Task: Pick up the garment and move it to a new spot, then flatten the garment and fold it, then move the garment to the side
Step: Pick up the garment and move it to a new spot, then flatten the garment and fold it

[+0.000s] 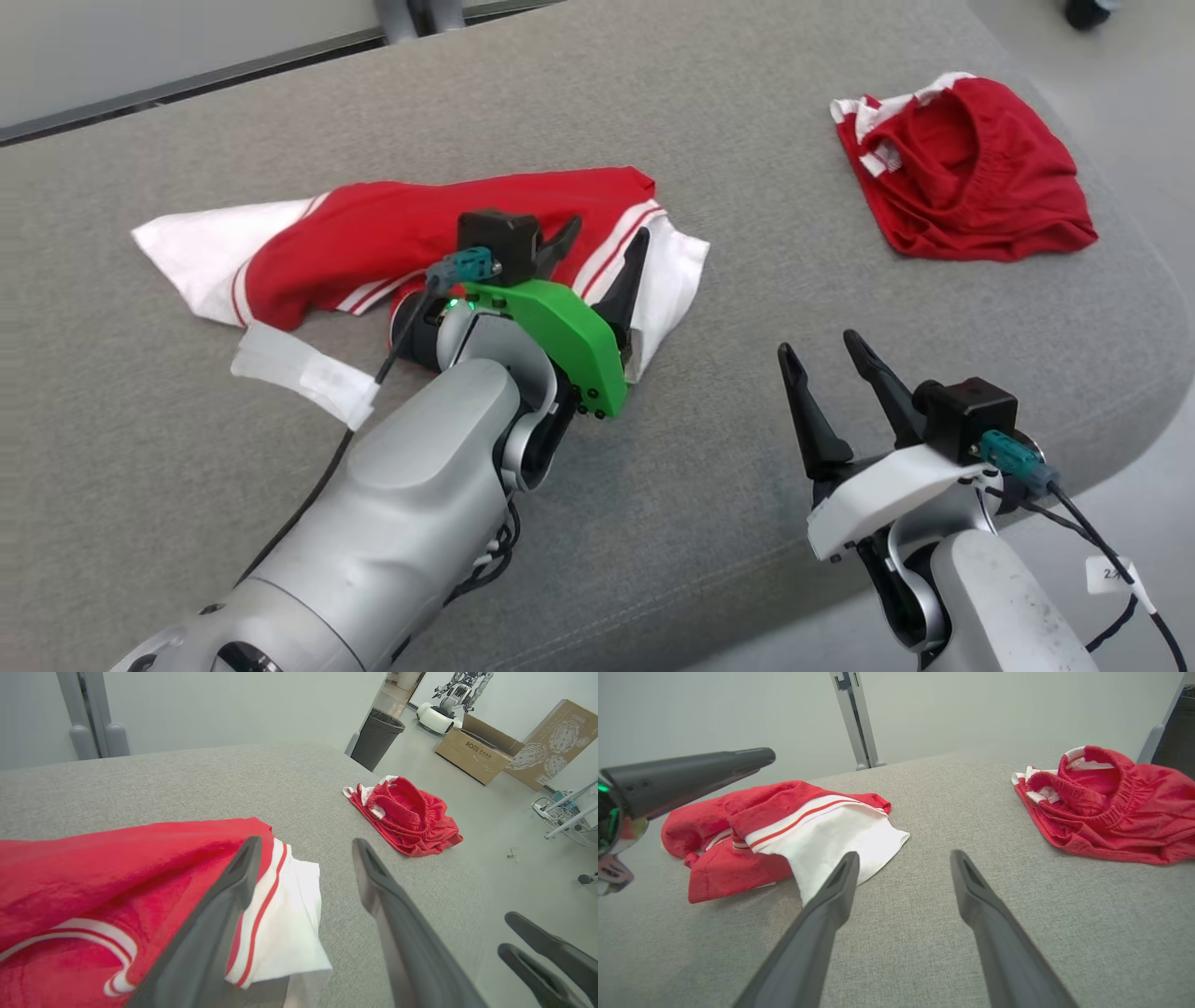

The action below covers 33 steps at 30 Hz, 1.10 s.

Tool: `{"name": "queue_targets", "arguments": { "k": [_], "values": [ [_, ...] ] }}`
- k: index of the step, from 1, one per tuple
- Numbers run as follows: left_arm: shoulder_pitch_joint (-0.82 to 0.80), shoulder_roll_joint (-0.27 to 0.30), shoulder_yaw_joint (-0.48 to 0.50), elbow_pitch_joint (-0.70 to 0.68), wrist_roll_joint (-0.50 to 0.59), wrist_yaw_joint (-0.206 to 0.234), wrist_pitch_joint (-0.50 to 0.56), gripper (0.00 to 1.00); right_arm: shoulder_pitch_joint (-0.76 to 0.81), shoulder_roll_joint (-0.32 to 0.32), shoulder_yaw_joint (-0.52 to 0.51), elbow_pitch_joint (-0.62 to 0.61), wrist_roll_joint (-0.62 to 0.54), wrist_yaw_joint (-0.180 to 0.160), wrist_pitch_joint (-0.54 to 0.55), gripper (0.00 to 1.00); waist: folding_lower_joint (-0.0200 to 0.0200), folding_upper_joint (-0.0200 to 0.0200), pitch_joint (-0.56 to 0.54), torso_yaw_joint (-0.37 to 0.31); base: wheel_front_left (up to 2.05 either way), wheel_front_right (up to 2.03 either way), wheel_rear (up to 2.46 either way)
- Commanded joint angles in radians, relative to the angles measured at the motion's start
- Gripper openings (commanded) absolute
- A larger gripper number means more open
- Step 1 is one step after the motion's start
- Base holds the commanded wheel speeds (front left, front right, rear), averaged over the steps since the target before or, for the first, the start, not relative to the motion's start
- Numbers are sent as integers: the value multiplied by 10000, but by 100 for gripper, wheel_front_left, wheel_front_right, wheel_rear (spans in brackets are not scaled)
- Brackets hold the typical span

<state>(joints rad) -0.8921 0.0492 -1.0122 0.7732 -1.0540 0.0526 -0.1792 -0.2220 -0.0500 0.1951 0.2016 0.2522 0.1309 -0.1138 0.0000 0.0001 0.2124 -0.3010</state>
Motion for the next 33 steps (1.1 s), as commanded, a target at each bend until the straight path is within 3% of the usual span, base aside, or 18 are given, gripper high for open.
{"name": "queue_targets", "arguments": {
  "k": [1, 6, 13, 22, 33],
  "values": [
    [118, 33, -99, -72, 93, -44, -125, 100, 166, -12, -35, 19, -67, -5, 28, 100, 0, -1, -524, 834, 0, 0, 0],
    [620, 38, -393, -358, 389, 63, -592, 100, 320, -13, 154, -38, -331, -5, 174, 100, 0, -1, -853, 1798, 0, 0, 0],
    [1735, 435, -190, -1511, 881, 509, -855, 100, -421, -176, 932, 409, -1591, -6, 414, 100, 0, -1, -1008, 2945, 0, 0, 0],
    [3300, 1143, 721, -3639, 1619, 1311, -860, 100, -2090, -677, 1320, 2475, -3096, -6, 347, 100, 0, -1, -1046, 4198, 0, 0, 0],
    [4434, 2004, 1536, -4930, 2056, 1847, -853, 100, -2902, -989, 746, 4601, -4654, -8, 216, 100, 0, -1, -1249, 4965, 0, 0, 0]
  ]
}}
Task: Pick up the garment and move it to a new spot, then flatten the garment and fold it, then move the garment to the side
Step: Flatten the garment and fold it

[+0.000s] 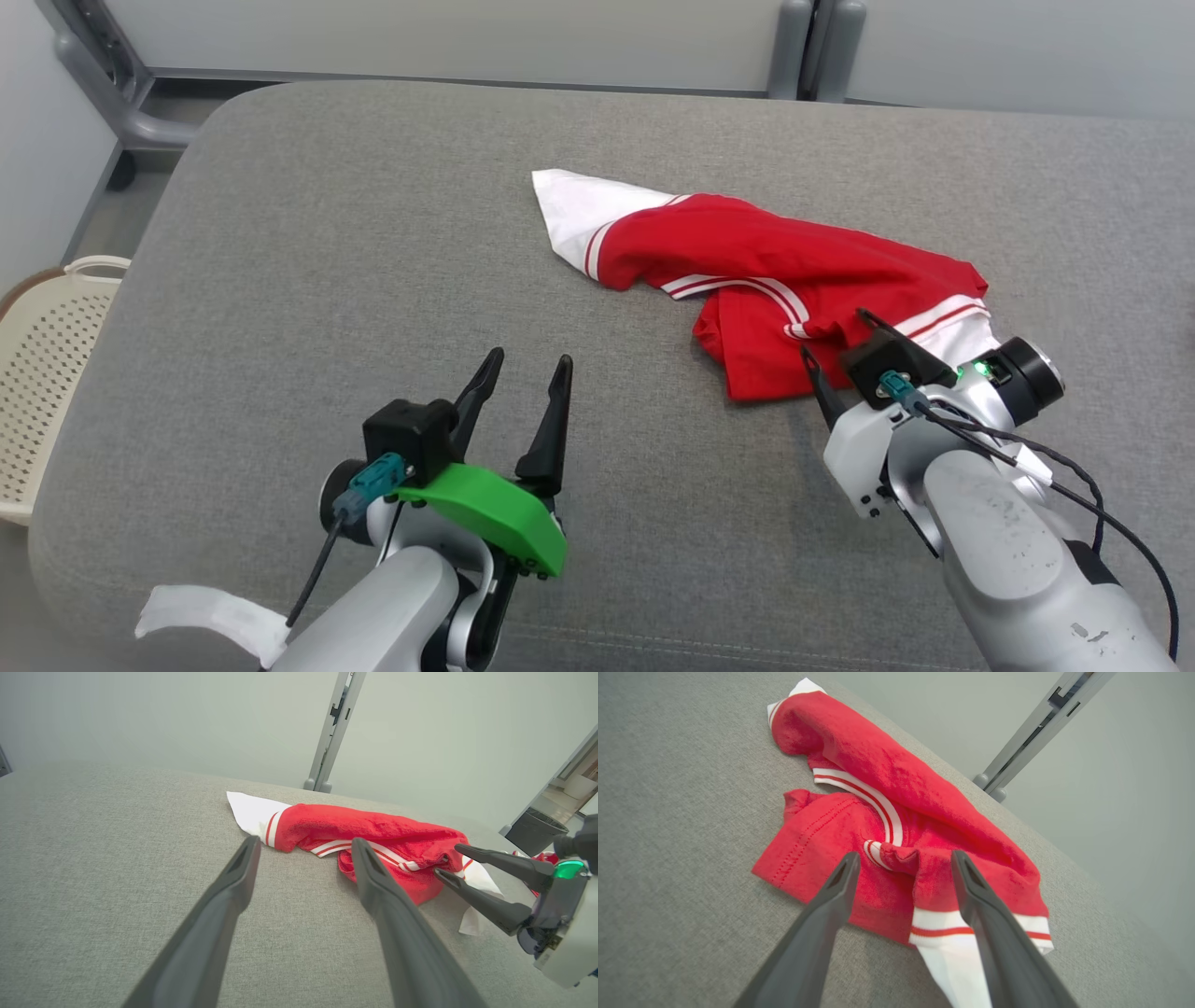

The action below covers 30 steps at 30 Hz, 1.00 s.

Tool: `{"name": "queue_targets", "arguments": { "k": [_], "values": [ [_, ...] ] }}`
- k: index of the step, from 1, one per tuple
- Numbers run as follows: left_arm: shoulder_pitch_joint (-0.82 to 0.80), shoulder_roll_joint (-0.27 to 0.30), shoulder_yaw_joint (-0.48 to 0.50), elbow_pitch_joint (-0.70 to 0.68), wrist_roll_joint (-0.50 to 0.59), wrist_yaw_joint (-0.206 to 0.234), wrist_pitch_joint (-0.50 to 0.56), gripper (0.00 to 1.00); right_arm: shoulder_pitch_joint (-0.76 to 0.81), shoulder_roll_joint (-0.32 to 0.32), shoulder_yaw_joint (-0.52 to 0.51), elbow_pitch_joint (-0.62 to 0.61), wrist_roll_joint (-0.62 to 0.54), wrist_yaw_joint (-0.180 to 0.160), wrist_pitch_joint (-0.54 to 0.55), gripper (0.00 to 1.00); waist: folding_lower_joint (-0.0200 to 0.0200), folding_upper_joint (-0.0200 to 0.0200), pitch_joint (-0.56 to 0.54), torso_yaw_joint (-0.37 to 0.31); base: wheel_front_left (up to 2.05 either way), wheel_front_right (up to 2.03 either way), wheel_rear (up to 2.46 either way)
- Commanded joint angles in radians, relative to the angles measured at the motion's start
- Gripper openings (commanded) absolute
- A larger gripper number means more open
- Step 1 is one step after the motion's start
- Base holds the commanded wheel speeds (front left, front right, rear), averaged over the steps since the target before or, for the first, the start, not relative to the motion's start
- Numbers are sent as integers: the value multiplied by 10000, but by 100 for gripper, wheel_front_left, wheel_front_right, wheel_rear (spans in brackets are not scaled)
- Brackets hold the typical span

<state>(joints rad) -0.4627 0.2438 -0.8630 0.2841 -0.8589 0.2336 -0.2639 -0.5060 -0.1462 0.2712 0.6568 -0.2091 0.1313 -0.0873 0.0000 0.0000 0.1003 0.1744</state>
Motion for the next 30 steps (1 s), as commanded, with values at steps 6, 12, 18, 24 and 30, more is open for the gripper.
{"name": "queue_targets", "arguments": {
  "k": [6, 12, 18, 24, 30],
  "values": [
    [803, 384, 529, -659, 93, 236, -6, 100, -452, -93, -429, 843, -804, -13, -159, 100, 0, 0, -134, 361, 0, 0, 0],
    [1222, 417, 835, -1061, 197, 306, -6, 100, -1000, -296, -718, 1735, -1562, -13, -109, 22, 0, 0, -42, 485, 0, 0, 0],
    [1377, 481, 1046, -1160, 277, 363, -6, 100, -1491, -187, -1042, 2182, -1554, -13, -540, 0, 0, 0, -14, 322, 0, 0, 0],
    [1602, 518, 1095, -1257, 317, 411, -6, 100, -1799, -378, -1620, 1920, -1345, -15, -1027, 0, 0, 0, -94, -158, 0, 0, 0],
    [1736, 555, 1122, -1345, 349, 475, -7, 100, -1401, -1281, -2423, 1376, -968, -15, -1146, 0, 0, 0, -140, -620, 0, 0, 0]
  ]
}}
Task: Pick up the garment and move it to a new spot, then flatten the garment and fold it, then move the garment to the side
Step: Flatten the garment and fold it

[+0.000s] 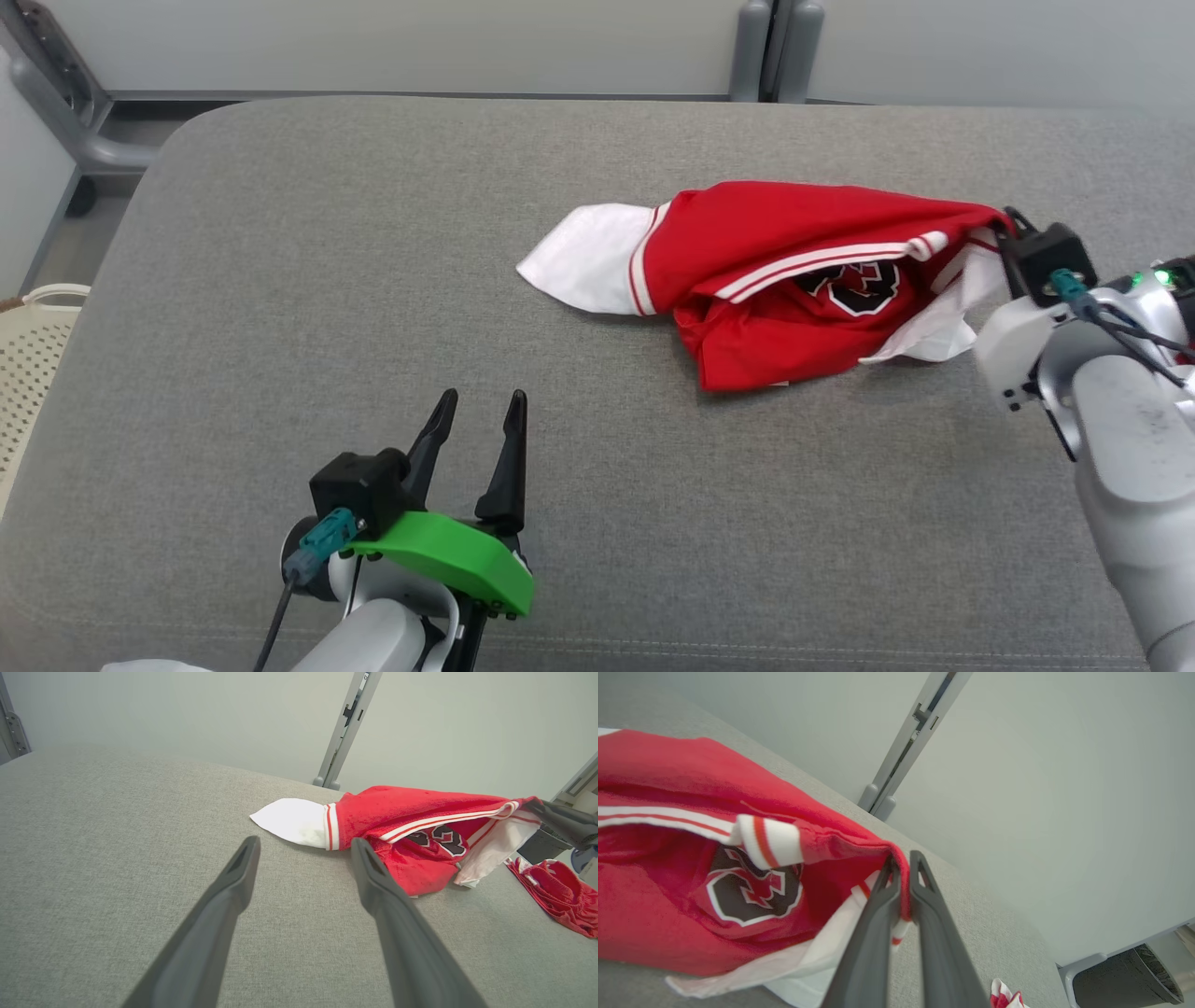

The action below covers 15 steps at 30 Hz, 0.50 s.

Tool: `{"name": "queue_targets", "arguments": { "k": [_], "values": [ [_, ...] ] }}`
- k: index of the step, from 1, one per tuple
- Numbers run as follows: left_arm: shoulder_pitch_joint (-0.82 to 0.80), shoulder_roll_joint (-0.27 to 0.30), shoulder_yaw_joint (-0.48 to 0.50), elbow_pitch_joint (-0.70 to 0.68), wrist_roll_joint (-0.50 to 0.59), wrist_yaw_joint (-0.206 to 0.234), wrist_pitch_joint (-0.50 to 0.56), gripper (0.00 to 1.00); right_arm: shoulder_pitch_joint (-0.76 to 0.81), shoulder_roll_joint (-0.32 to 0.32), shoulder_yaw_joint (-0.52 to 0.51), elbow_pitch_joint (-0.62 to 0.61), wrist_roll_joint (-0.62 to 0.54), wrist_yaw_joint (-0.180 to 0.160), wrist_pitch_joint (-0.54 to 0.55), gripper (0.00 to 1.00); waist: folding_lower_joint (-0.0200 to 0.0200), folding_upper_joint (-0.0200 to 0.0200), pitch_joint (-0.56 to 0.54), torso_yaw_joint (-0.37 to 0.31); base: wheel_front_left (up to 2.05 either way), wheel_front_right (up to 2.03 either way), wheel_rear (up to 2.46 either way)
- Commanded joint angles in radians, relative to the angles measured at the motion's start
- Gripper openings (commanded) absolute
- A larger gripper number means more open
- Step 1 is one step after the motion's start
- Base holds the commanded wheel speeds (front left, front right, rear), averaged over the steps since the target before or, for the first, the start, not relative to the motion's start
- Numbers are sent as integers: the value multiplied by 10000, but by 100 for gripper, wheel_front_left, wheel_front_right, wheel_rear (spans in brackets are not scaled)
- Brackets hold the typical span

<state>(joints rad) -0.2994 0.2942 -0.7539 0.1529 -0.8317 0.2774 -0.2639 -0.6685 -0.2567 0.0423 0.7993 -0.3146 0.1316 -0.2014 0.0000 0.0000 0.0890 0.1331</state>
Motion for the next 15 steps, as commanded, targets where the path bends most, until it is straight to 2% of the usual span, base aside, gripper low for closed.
{"name": "queue_targets", "arguments": {
  "k": [1, 7, 10, 12, 13, 15],
  "values": [
    [104, 51, 31, -52, 80, 46, -7, 100, 301, -347, -301, -121, 184, -18, 58, 0, 0, 0, -9, -273, 0, 0, 0],
    [13, 69, -22, -116, 107, 36, 24, 100, 709, -1211, -1161, -220, 188, -18, 371, 0, 0, 0, 144, -432, 0, 0, 0],
    [-83, 89, -64, -94, 133, -8, 53, 100, 849, -1322, -1443, 58, 229, -17, 553, 0, 0, 0, 213, -447, 0, 0, 0],
    [-108, 103, -78, -66, 130, -22, 81, 100, 928, -1298, -1513, 357, 229, -18, 764, 59, 0, 0, 220, -455, 0, 0, 0],
    [-117, 102, -88, -53, 127, -29, 93, 100, 912, -1286, -1503, 486, 268, -18, 783, 100, 0, 0, 223, -456, 0, 0, 0],
    [-119, 80, -117, -28, 121, -29, 103, 100, 861, -1286, -1409, 704, 283, -17, 746, 100, 0, 0, 201, -446, 0, 0, 0]
  ]
}}
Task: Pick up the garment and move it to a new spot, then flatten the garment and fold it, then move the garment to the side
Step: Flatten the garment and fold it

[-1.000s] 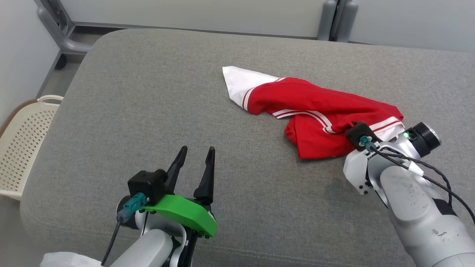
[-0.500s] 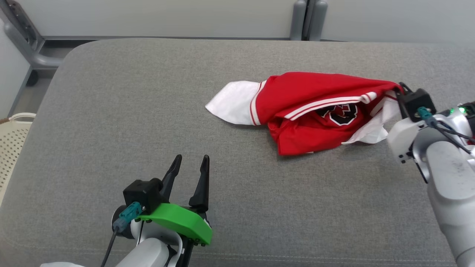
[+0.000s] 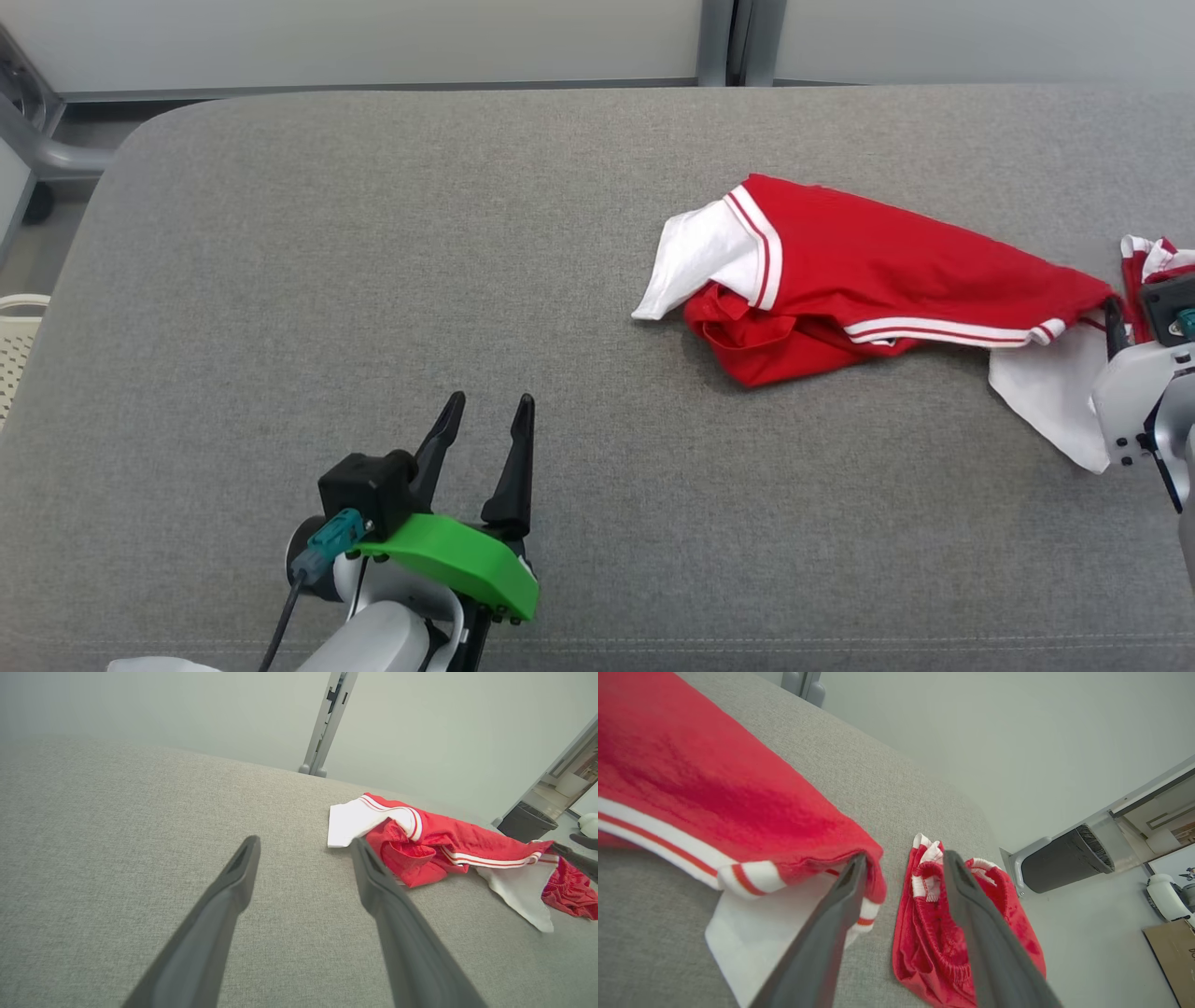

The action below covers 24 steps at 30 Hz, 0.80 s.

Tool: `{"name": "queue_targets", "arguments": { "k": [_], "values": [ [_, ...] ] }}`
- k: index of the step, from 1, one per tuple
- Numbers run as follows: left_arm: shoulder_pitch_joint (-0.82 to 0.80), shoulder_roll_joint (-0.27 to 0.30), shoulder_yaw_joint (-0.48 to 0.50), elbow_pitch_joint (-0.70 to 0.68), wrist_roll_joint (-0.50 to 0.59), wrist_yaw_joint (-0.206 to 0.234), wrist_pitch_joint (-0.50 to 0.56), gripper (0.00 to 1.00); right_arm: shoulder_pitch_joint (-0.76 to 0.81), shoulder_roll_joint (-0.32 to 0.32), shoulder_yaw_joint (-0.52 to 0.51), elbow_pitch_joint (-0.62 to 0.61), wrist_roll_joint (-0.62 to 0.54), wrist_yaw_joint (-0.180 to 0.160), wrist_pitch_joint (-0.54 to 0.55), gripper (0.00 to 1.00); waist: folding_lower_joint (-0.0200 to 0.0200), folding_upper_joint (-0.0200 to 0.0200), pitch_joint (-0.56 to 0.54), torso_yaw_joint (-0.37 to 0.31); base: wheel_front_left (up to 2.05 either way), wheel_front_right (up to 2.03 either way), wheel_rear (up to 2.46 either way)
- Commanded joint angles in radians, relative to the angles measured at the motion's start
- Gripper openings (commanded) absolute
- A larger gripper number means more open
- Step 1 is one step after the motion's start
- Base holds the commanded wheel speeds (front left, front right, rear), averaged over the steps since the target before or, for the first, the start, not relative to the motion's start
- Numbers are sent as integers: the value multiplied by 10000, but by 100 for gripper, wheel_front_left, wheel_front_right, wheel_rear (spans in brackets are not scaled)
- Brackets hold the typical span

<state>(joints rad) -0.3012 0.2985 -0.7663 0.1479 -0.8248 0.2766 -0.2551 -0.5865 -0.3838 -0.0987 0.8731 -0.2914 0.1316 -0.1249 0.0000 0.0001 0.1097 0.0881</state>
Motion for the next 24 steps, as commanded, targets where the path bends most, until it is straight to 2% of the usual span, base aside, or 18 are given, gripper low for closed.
{"name": "queue_targets", "arguments": {
  "k": [1, 8, 15, 20, 24],
  "values": [
    [-85, 37, 5, 43, 42, -25, 19, 100, 7, 10, 15, 52, 129, -17, -76, 100, 0, -1, -41, -1, 0, 0, 0],
    [356, 43, 15, 64, -103, 67, -4, 100, 28, -283, 474, -217, 348, -19, -511, 100, 0, -1, -452, -144, 0, 0, 0],
    [600, 79, 69, -35, -120, 81, -37, 100, 247, 184, 1621, -1551, 1322, -17, -590, 100, 0, -1, -728, -226, 0, 0, 0],
    [398, 80, -24, -148, 40, 31, -6, 100, 475, 501, 2838, -2249, 2053, -17, -301, 100, 0, -1, -655, 108, 0, 0, 0],
    [181, 36, -119, -276, 140, 17, 53, 100, 543, 540, 3696, -2046, 2359, -17, -102, 100, 0, -1, -496, 631, 0, 0, 0]
  ]
}}
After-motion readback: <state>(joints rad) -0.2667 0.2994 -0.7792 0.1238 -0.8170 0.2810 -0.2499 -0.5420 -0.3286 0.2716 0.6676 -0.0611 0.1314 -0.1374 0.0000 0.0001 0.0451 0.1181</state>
